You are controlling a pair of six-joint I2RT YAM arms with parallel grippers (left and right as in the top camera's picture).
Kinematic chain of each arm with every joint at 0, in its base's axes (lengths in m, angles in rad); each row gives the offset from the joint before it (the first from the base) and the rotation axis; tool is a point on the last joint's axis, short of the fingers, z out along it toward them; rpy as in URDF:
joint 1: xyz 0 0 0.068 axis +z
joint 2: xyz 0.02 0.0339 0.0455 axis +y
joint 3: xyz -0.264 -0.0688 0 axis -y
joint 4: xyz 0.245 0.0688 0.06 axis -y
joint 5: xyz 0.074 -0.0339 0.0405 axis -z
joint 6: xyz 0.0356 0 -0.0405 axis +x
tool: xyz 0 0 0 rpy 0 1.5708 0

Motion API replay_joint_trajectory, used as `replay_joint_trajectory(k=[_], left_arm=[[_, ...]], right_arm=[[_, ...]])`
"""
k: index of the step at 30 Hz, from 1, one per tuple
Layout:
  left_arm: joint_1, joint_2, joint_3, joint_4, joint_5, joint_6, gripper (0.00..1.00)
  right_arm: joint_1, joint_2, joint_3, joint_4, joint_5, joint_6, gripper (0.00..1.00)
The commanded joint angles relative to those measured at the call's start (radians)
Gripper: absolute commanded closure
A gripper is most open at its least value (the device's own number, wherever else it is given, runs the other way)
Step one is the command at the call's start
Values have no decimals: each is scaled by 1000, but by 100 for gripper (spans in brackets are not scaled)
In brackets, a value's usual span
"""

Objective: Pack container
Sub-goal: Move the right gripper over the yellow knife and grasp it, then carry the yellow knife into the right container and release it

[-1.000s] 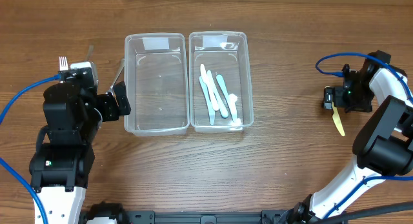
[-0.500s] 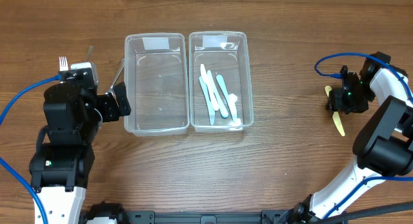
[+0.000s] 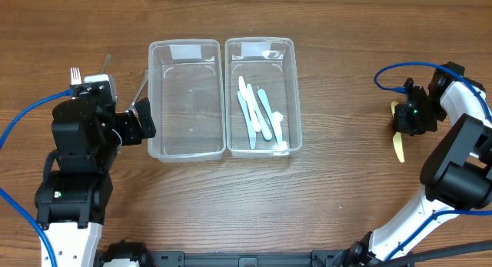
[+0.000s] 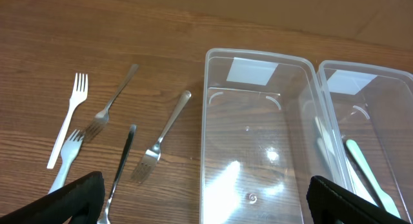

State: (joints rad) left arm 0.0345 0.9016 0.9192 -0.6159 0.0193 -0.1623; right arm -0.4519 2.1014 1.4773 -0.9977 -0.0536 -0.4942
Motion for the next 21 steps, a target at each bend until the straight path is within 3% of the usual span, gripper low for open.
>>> replay_joint_trajectory(k=[1, 5, 14, 21], left_arm=[[5, 0, 26, 1, 8, 5, 0], [5, 0, 26, 1, 8, 5, 0], [5, 0, 26, 16, 8, 5, 0], [5, 0, 26, 15, 8, 5, 0]], right_arm=[[-2, 3, -6, 0, -20, 0, 86], [-2, 3, -5, 2, -35, 8, 90], [10, -14, -2, 21, -50, 167, 92], [114, -181, 54, 5, -83, 212, 93]])
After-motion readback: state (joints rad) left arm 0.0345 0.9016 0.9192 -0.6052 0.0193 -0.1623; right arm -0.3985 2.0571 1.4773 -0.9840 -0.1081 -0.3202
